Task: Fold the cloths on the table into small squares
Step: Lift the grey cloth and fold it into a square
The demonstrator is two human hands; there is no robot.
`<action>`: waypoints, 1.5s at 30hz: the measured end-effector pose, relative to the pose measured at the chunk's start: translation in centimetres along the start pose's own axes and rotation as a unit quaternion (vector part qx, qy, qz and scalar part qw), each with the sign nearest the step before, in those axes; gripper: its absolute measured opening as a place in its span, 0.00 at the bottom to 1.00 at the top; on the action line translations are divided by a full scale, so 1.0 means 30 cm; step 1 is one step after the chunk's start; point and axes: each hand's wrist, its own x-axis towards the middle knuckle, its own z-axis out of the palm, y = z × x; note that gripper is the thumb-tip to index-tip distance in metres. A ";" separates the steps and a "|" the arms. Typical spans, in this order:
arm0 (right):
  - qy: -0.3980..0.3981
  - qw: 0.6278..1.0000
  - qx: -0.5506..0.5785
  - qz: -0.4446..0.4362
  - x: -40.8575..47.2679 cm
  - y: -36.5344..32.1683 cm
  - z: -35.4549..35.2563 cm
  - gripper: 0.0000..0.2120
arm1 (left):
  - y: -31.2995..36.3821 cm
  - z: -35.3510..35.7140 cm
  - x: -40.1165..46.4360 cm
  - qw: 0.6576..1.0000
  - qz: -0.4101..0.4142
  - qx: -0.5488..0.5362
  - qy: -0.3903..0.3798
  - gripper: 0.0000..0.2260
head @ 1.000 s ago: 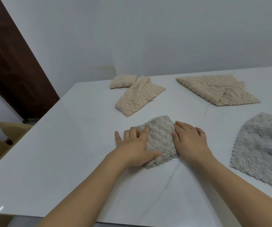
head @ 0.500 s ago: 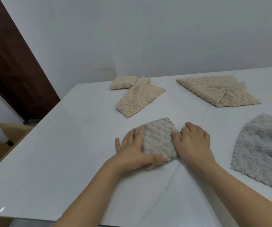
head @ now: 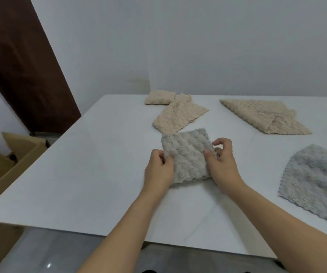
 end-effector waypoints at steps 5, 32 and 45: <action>-0.063 0.996 -0.008 -0.066 0.025 -0.055 0.284 0.08 | -0.041 -0.225 0.110 0.995 0.019 -0.017 0.101 0.05; -0.121 0.947 -0.251 -0.161 0.402 -0.181 1.266 0.12 | -0.443 -0.971 0.879 0.955 0.046 0.213 0.202 0.04; -0.084 0.970 -0.161 -0.164 0.352 -0.121 0.885 0.14 | -0.317 -0.834 0.666 0.846 0.165 0.384 0.332 0.15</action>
